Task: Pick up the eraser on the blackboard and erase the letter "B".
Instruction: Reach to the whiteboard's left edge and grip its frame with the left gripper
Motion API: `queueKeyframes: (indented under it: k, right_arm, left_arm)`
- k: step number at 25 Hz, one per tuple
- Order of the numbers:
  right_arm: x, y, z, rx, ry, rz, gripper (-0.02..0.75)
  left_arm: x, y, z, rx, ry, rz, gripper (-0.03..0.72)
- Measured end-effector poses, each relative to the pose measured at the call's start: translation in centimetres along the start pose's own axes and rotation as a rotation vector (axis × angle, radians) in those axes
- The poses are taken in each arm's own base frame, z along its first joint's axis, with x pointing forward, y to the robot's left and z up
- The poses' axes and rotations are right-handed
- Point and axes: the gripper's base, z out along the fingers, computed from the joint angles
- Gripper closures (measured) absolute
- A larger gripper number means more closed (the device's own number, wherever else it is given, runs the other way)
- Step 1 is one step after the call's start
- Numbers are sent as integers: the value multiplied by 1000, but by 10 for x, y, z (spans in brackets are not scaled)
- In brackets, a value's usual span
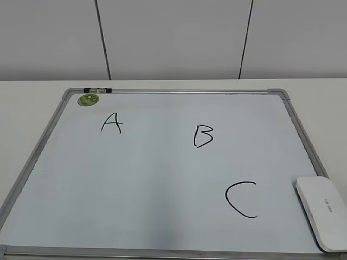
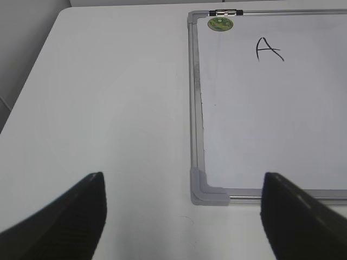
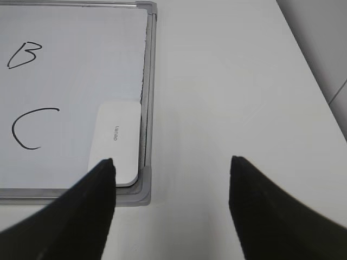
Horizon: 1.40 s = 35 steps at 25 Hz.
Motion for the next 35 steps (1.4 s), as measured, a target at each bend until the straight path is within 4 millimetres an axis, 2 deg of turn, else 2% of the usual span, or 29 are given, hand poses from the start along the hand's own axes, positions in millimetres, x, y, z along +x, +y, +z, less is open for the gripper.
queueKeyframes:
  k: [9, 19, 27, 31, 35]
  right_arm:
    - [0, 0, 0, 0, 0, 0, 228]
    - [0, 0, 0, 0, 0, 0, 228]
    - [0, 0, 0, 0, 0, 0, 228]
    - [0, 0, 0, 0, 0, 0, 228]
    - [0, 0, 0, 0, 0, 0, 228]
  left_arm:
    - [0, 0, 0, 0, 0, 0, 22]
    - [0, 0, 0, 0, 0, 0, 94]
    - [-1, 0, 1, 2, 4, -1, 97]
    - [-15, 0, 3, 2, 17, -3, 97]
    - [-40, 0, 20, 3, 36, -7, 97]
